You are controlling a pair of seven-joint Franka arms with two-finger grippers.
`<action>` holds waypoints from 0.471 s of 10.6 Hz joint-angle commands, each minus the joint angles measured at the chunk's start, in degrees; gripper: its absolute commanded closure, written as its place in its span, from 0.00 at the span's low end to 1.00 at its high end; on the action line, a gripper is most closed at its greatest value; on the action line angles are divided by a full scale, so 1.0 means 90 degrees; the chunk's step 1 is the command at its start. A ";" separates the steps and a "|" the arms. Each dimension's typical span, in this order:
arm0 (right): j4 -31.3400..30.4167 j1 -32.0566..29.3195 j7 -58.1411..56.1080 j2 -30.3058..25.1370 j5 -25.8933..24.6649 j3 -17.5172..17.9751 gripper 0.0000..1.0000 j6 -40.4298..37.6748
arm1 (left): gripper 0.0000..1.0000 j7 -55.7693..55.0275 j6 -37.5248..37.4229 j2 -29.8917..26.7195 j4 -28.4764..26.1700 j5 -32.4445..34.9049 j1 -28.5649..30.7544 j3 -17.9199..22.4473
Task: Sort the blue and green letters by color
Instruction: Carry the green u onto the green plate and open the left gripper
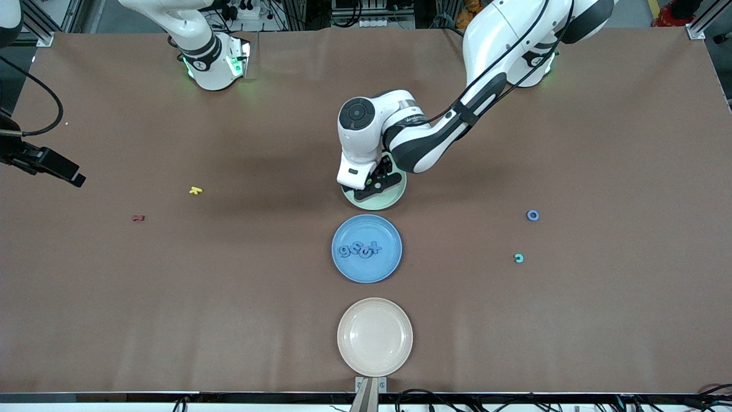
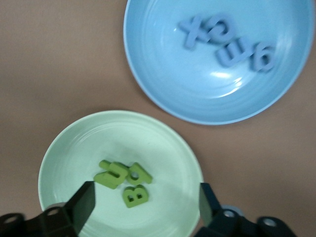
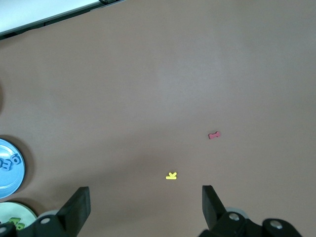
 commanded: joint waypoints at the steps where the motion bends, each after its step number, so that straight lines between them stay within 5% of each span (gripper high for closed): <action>1: 0.0009 -0.0051 0.0092 0.0017 0.0096 0.0038 0.00 0.0026 | 0.00 0.0397 -0.0033 -0.0334 0.0230 0.0250 0.0073 0.0085; 5: 0.0058 -0.0012 0.0102 0.0163 0.0096 0.0038 0.00 0.0124 | 0.00 0.1413 -0.0033 -0.0920 0.0259 0.0487 0.0726 0.0085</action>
